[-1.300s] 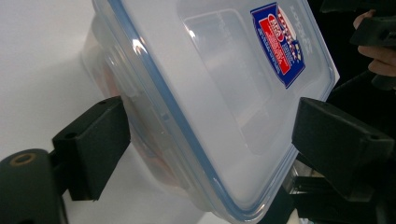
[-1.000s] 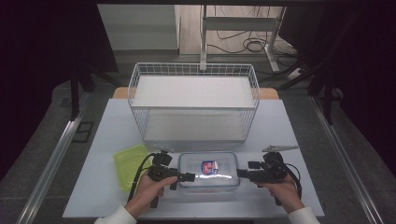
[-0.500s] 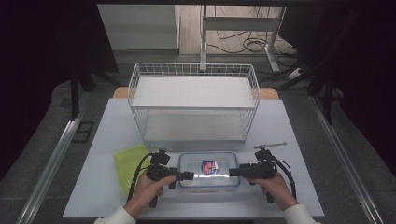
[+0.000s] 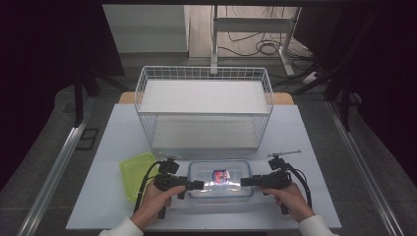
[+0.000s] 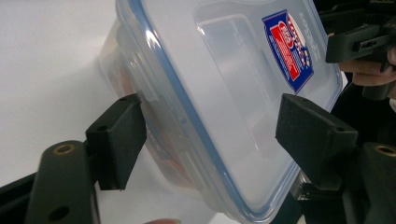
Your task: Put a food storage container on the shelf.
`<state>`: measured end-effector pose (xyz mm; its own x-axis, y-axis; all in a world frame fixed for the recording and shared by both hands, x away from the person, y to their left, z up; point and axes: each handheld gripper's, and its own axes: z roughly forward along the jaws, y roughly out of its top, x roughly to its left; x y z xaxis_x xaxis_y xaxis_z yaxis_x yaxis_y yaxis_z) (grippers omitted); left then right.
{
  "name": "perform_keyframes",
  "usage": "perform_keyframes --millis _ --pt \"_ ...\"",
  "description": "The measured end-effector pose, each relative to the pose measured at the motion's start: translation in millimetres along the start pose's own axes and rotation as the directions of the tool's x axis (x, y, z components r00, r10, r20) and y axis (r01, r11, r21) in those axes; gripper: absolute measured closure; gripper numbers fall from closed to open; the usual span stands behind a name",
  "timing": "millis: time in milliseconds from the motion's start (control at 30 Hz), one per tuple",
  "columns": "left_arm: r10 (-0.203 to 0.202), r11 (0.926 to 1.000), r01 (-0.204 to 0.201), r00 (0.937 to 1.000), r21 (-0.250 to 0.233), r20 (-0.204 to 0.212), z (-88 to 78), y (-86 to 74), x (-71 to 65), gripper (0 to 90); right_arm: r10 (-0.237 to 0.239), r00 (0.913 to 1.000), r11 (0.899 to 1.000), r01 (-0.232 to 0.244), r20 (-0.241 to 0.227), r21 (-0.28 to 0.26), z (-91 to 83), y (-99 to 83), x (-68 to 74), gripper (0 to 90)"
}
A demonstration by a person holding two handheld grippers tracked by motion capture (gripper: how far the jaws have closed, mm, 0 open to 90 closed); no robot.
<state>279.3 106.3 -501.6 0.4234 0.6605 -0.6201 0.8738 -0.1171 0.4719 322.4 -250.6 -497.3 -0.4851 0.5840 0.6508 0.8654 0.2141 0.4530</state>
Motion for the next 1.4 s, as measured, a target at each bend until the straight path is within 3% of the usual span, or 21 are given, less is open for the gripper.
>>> perform_keyframes --millis 133,333,367,800,1400 --pt "0.02 0.9996 -0.02 0.9998 -0.021 -0.002 -4.3 -1.2 -1.3 30.1 0.026 0.9994 0.999 -0.026 -0.022 -0.021 -5.4 -3.3 -1.2 38.0" --pt "0.053 0.9974 -0.053 0.9986 -0.049 -0.008 -11.0 -6.4 -6.8 37.4 -0.005 0.9997 0.999 0.004 -0.022 -0.05 -12.9 -10.7 4.9 43.4" --pt "0.074 0.9961 -0.075 0.9972 -0.047 -0.008 -14.1 -8.4 -7.5 38.6 -0.017 0.9996 0.998 0.015 -0.022 -0.057 -13.8 -11.9 5.1 44.1" --pt "0.11 0.9921 -0.107 0.9929 -0.066 0.046 -24.3 -15.7 -4.1 49.8 -0.058 0.9979 0.995 0.056 -0.029 -0.079 -20.1 -20.6 10.4 48.5" --pt "0.129 0.9863 -0.127 0.9916 -0.106 0.015 -28.7 -17.0 -9.0 51.1 -0.047 0.9982 0.992 0.042 -0.037 -0.117 -20.8 -23.8 13.0 50.3"
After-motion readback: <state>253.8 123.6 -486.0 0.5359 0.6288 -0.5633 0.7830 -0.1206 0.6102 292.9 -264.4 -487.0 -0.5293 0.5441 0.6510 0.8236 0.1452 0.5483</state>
